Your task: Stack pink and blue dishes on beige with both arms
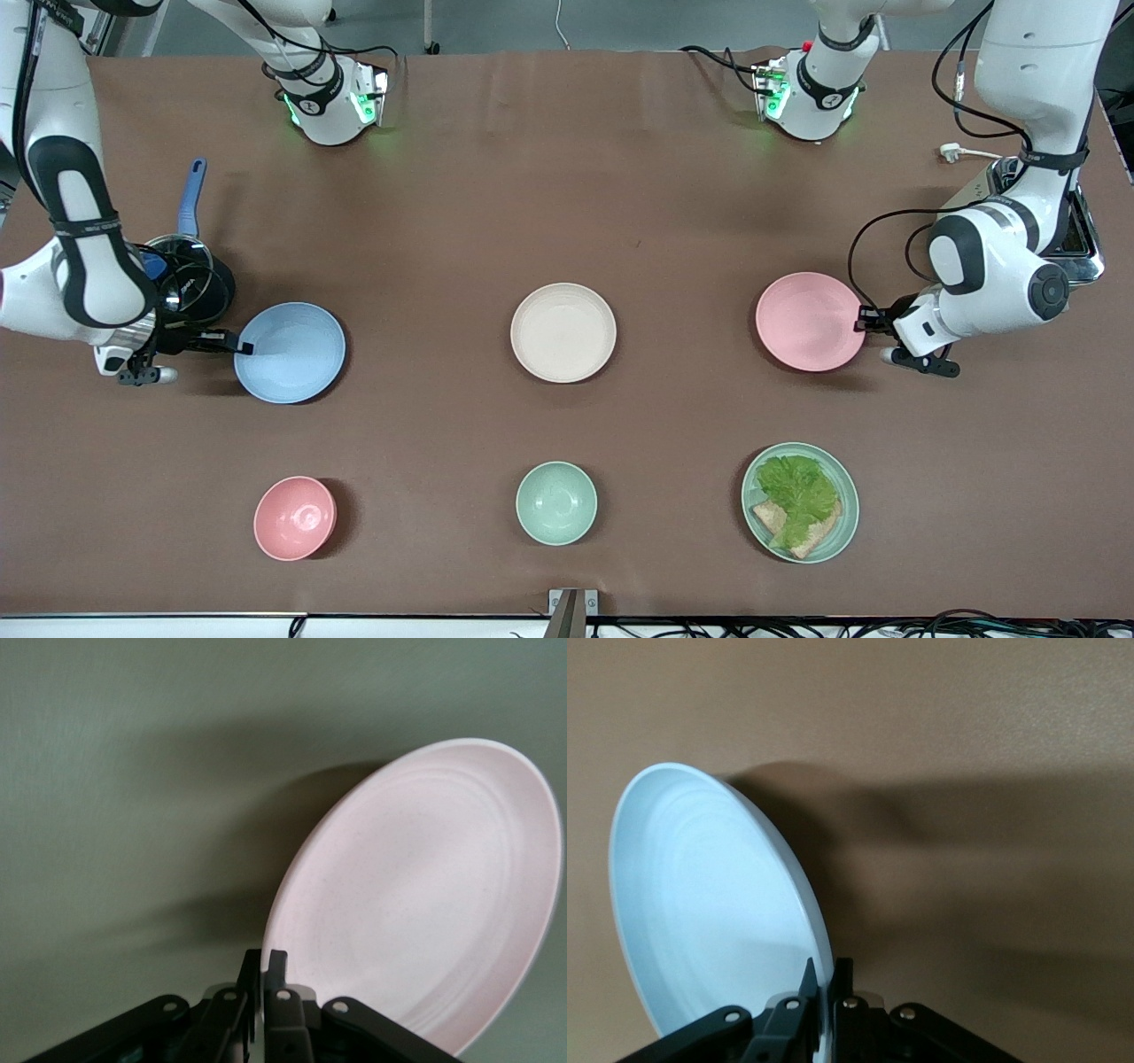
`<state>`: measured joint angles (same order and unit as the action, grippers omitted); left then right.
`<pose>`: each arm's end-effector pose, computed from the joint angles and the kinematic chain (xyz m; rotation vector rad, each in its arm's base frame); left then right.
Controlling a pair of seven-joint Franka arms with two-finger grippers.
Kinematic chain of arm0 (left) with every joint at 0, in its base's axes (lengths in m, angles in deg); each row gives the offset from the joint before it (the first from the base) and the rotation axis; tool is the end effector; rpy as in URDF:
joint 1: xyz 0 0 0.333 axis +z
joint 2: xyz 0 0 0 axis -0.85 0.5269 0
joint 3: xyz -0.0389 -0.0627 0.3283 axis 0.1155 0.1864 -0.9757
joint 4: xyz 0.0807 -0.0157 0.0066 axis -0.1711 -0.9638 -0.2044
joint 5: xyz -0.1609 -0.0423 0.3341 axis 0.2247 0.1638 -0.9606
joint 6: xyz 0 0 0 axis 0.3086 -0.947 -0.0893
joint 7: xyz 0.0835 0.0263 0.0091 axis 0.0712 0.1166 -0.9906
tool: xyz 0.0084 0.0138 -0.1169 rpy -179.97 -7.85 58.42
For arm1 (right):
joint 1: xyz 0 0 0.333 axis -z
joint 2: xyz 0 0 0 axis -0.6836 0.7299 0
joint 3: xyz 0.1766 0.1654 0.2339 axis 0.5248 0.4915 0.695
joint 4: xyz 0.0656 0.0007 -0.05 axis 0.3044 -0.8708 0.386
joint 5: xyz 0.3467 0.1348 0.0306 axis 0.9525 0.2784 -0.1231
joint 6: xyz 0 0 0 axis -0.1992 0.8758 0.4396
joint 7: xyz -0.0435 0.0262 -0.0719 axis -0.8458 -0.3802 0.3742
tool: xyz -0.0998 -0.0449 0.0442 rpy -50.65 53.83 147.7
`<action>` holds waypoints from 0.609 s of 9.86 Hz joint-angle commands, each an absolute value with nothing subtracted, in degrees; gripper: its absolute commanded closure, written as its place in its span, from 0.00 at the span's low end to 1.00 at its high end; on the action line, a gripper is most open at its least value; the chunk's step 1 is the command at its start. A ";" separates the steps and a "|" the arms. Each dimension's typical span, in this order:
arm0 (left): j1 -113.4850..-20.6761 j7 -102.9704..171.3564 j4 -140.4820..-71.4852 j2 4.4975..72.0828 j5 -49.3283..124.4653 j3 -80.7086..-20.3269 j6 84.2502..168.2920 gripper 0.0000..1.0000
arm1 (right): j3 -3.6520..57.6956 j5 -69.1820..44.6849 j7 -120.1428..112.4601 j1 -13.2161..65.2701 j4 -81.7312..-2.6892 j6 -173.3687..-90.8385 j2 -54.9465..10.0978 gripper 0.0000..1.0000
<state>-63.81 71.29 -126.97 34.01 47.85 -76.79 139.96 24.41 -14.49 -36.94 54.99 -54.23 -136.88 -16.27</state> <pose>0.5539 0.0118 0.2507 2.8858 -0.3673 -0.1846 0.5603 -0.1649 0.2219 -2.6360 0.1007 0.1292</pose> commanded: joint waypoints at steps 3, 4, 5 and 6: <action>-63.83 57.83 -124.32 27.44 48.18 -60.10 138.66 0.99 | 21.48 -23.24 -18.55 51.84 -42.00 -116.01 -23.20 0.99; -63.92 51.61 -123.18 27.52 47.65 -54.83 138.75 0.99 | 21.75 -24.30 -13.89 50.52 -39.98 -113.54 -24.17 0.99; -64.35 43.80 -122.47 28.57 44.52 -49.91 139.18 0.99 | 22.01 -24.31 -9.58 48.94 -39.35 -112.30 -25.57 0.99; -64.71 34.50 -119.16 33.36 39.53 -45.94 139.80 0.99 | 22.45 -24.31 -4.14 46.49 -39.34 -112.02 -26.89 0.99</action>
<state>-64.84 42.04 -122.35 26.79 44.00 -49.65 138.85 22.27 -23.31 -9.99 49.18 -38.94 -112.59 -25.14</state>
